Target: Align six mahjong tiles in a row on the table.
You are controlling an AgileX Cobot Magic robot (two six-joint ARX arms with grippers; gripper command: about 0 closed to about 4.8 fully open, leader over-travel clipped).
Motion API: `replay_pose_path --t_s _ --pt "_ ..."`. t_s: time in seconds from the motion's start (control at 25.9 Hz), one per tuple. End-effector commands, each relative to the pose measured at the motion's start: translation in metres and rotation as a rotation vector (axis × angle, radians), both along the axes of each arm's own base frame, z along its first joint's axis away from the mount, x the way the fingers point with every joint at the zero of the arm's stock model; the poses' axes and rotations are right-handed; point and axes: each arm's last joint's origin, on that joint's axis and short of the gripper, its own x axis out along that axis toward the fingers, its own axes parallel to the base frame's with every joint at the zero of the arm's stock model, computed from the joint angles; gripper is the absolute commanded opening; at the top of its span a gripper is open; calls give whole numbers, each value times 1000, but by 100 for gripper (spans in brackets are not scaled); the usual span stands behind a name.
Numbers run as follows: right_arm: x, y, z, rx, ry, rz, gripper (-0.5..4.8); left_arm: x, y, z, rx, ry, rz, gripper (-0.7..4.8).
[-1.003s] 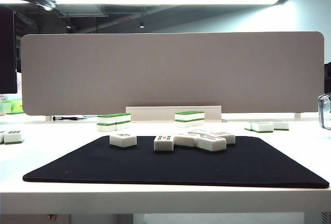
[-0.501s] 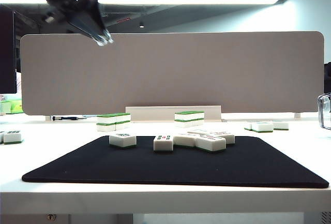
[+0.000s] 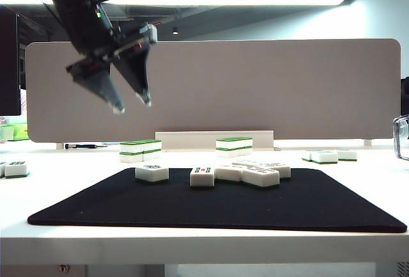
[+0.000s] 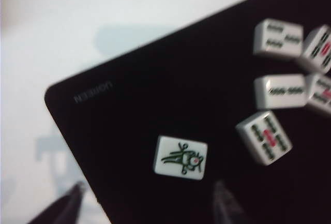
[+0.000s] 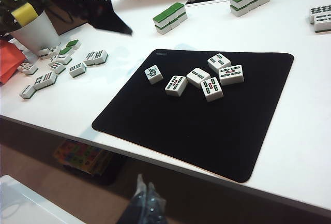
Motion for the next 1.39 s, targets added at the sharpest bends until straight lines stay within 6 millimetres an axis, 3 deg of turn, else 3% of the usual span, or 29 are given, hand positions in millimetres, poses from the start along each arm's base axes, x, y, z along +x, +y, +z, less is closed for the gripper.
replay_pose_path --t_s 0.04,0.31,0.81,1.08,1.23,1.39 --pt "-2 0 1 -2 -27 0 -1 3 -15 -15 83 5 -53 323" --pt "-2 0 1 -7 -28 -14 -1 1 -56 -52 291 -3 -217 322" --pt "-2 0 1 -7 -27 -14 -1 10 -67 -95 349 73 -227 317" --pt "-2 0 1 -7 -27 -14 -1 7 -63 -94 415 98 -216 221" --pt "-2 0 1 -7 -27 -14 -1 2 -60 -78 440 63 -281 175" --pt "-2 0 1 -7 -26 -14 -1 -10 -58 -60 392 36 -495 175"
